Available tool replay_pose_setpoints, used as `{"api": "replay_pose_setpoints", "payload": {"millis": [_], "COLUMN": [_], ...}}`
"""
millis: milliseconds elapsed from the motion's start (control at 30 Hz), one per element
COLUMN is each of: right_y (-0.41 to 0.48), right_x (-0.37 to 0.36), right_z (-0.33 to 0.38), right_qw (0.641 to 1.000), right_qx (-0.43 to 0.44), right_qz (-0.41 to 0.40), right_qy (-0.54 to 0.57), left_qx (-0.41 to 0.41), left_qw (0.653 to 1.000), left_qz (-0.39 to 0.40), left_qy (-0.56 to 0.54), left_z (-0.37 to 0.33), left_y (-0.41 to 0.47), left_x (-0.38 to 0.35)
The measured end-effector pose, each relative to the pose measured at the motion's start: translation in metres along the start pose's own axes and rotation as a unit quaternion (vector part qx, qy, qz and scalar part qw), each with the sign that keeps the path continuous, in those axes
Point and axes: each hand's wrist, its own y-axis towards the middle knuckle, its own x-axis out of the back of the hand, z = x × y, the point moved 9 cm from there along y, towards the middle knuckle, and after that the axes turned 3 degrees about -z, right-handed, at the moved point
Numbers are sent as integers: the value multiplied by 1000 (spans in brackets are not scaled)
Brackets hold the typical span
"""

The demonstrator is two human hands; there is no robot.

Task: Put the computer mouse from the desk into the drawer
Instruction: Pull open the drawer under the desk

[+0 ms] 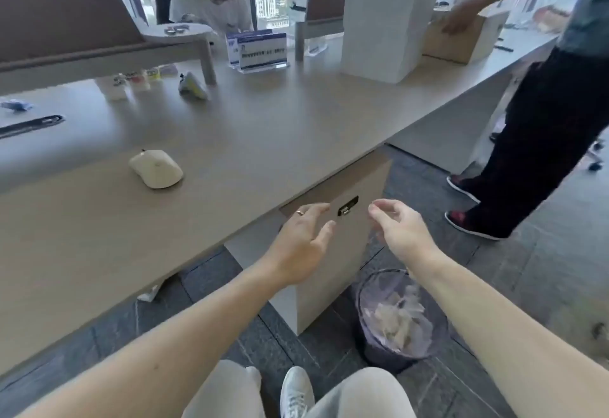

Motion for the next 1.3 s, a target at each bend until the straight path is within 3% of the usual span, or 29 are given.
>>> {"api": "replay_pose_setpoints", "payload": {"millis": [100,167,467,667,967,1300], "right_y": [21,34,90,105,107,46], "right_x": [-6,-16,-83,-95,-94,-7], "right_z": [-27,-45,-88,-94,-96,-125], "right_qw": [999,995,955,946,958,967], "right_qx": [-49,-90,-236,-247,-198,-154], "right_qz": [-4,1,17,7,-25,-91], "right_qy": [11,42,180,209,204,179], "left_qx": [-22,-9,33,35,16,18], "left_qw": [980,966,968,957,956,943], "left_qz": [-10,-12,-51,-61,-75,-55], "left_qy": [199,256,245,282,284,327], "left_z": [17,35,54,43,36,42], "left_y": [19,29,47,56,59,61], "left_x": [-15,-19,-23,-22,-10,-13]}}
